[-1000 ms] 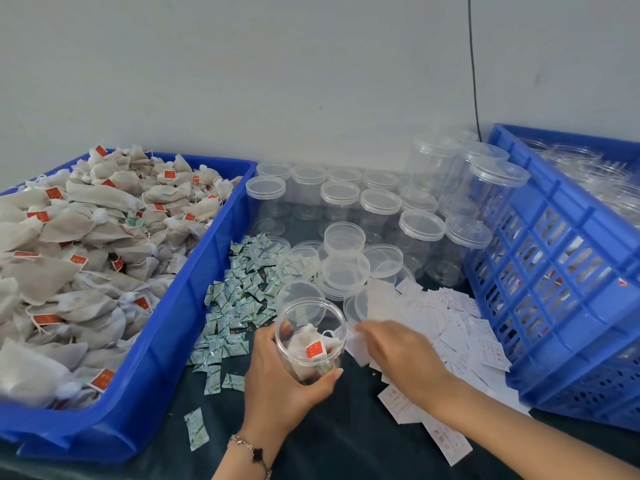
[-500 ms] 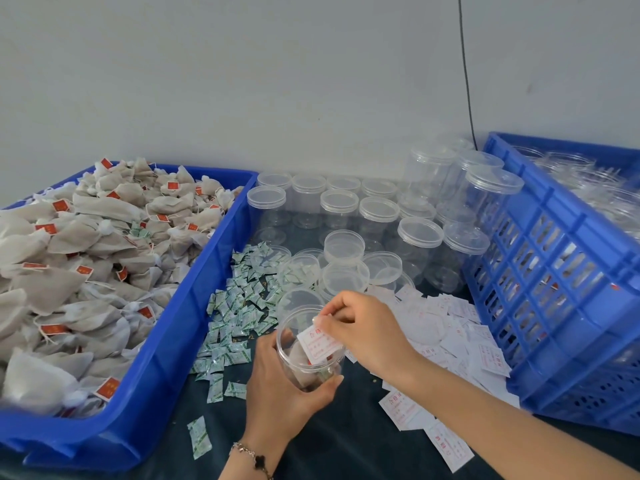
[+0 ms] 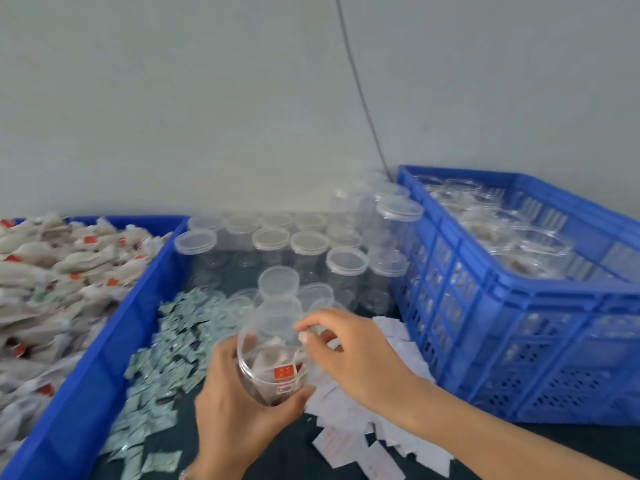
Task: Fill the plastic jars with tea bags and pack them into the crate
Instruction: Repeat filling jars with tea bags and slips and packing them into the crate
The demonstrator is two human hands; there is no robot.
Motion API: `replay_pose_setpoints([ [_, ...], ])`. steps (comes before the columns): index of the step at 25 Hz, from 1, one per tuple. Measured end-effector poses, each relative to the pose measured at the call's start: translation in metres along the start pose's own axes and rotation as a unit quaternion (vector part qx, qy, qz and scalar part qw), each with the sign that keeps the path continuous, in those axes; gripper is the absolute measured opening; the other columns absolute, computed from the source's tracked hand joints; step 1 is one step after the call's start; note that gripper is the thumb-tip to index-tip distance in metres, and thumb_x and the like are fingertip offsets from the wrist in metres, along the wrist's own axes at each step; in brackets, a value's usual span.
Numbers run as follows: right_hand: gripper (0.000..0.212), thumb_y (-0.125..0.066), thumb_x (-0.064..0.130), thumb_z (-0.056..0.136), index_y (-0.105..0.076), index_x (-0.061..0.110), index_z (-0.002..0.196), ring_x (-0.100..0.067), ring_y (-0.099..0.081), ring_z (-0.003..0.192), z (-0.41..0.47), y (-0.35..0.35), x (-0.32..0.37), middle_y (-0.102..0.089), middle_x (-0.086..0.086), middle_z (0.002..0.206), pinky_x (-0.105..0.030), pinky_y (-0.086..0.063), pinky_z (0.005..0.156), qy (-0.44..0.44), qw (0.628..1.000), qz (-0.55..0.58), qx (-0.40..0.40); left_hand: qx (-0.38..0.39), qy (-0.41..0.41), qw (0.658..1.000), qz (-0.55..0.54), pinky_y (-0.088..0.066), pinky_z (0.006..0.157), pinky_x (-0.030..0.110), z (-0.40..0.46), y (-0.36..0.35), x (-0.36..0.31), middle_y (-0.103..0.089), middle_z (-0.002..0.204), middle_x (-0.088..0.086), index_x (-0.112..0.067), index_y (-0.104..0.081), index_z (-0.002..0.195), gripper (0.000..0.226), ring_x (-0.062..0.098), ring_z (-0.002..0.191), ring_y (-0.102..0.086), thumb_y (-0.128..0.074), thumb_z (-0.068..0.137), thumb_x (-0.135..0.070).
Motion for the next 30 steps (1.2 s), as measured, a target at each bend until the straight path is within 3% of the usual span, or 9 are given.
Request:
replay_pose_setpoints([
  [5,0.016,-0.056,0.041,0.086,-0.070,0.035,0.091,0.011,-0.061,0.079,-0.024,0.147,0.033,-0.066,0.028,0.088,-0.004,-0.043,0.070,0.004,0.992,-0.018,-0.128,0.044,-0.171,0.982,-0.064,-0.043,0.075,0.015,0.037,-0.035,-0.146,-0.048,0.109,-0.030,-0.047,-0.040,0.108,0.080,-0.014,0.102,-0.048,-0.067,0.040,-0.078],
  [8,0.018,-0.063,0.046,0.079,-0.069,0.030,0.085,0.002,-0.066,0.064,-0.017,0.253,0.050,-0.070,0.016,0.074,-0.017,-0.053,0.064,0.007,0.982,-0.048,-0.180,0.073,-0.240,0.961,-0.117,-0.043,0.078,0.007,0.069,-0.067,-0.242,-0.042,0.105,-0.033,-0.057,-0.043,0.100,0.067,-0.006,0.100,-0.051,-0.068,0.041,-0.076],
  [10,0.007,-0.068,0.025,0.080,-0.064,0.019,0.081,-0.012,-0.067,0.055,-0.004,0.320,0.048,-0.069,-0.001,0.069,-0.031,-0.058,0.056,-0.034,0.973,-0.032,-0.227,0.147,-0.258,0.944,-0.145,-0.049,0.078,0.014,0.098,-0.100,-0.300,-0.053,0.110,-0.021,-0.045,-0.055,0.102,0.069,0.009,0.101,-0.058,-0.068,0.043,-0.077],
  [14,0.011,-0.059,-0.005,0.081,-0.061,0.004,0.087,-0.022,-0.070,0.061,0.022,0.416,0.027,-0.066,-0.013,0.078,-0.021,-0.056,0.055,-0.132,0.951,-0.061,-0.272,0.256,-0.331,0.908,-0.019,-0.050,0.091,0.042,0.151,-0.174,-0.391,-0.064,0.108,0.007,-0.016,-0.063,0.111,0.092,0.024,0.107,-0.059,-0.064,0.047,-0.081],
  [19,0.021,-0.054,0.001,0.079,-0.065,0.001,0.097,-0.025,-0.071,0.064,0.056,0.471,-0.025,-0.071,-0.012,0.080,-0.027,-0.055,0.059,-0.197,0.900,-0.197,-0.335,0.448,-0.324,0.822,-0.132,-0.058,0.077,0.033,0.189,-0.256,-0.427,-0.067,0.094,0.003,-0.019,-0.059,0.106,0.045,0.011,0.085,-0.067,-0.079,0.070,-0.037],
  [22,0.015,-0.051,0.003,0.084,-0.063,0.006,0.091,-0.018,-0.069,0.056,0.093,0.487,-0.071,-0.070,-0.007,0.066,-0.015,-0.045,0.041,-0.236,0.879,-0.269,-0.314,0.417,-0.248,0.867,-0.116,-0.054,0.078,0.028,0.228,-0.306,-0.422,-0.054,0.105,-0.007,-0.025,-0.036,0.130,0.085,0.007,0.095,-0.059,-0.087,0.063,-0.034],
  [24,0.013,-0.052,0.004,0.085,-0.057,0.009,0.075,-0.010,-0.061,0.043,0.119,0.486,-0.113,-0.059,0.002,0.039,-0.009,-0.029,0.028,-0.271,0.864,-0.316,-0.284,0.314,-0.336,0.888,0.022,-0.050,0.081,0.033,0.249,-0.339,-0.414,-0.048,0.109,-0.001,-0.023,-0.045,0.127,0.075,0.016,0.097,-0.054,-0.083,0.066,-0.043],
  [27,0.018,-0.053,0.007,0.084,-0.055,0.009,0.066,-0.015,-0.063,0.048,0.153,0.467,-0.180,-0.057,-0.002,0.038,-0.013,-0.029,0.028,-0.321,0.833,-0.375,-0.250,0.245,-0.508,0.790,0.242,-0.042,0.088,0.034,0.250,-0.390,-0.396,-0.057,0.109,0.001,-0.022,-0.066,0.102,0.038,0.023,0.107,-0.048,-0.072,0.076,-0.049],
  [30,0.025,-0.052,0.001,0.085,-0.053,0.007,0.061,-0.020,-0.059,0.046,0.176,0.436,-0.244,-0.062,-0.009,0.058,-0.018,-0.044,0.042,-0.334,0.849,-0.360,-0.195,0.268,-0.546,0.691,0.391,-0.039,0.082,0.030,0.240,-0.448,-0.362,-0.066,0.107,0.001,-0.022,-0.066,0.106,0.030,0.022,0.104,-0.057,-0.059,0.087,-0.044],
])
Point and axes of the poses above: each hand's wrist, its own z-axis towards the middle knuckle, its own y-axis out of the back of the hand, x = y × z, the point moved 4 cm from there along z, towards the middle knuckle
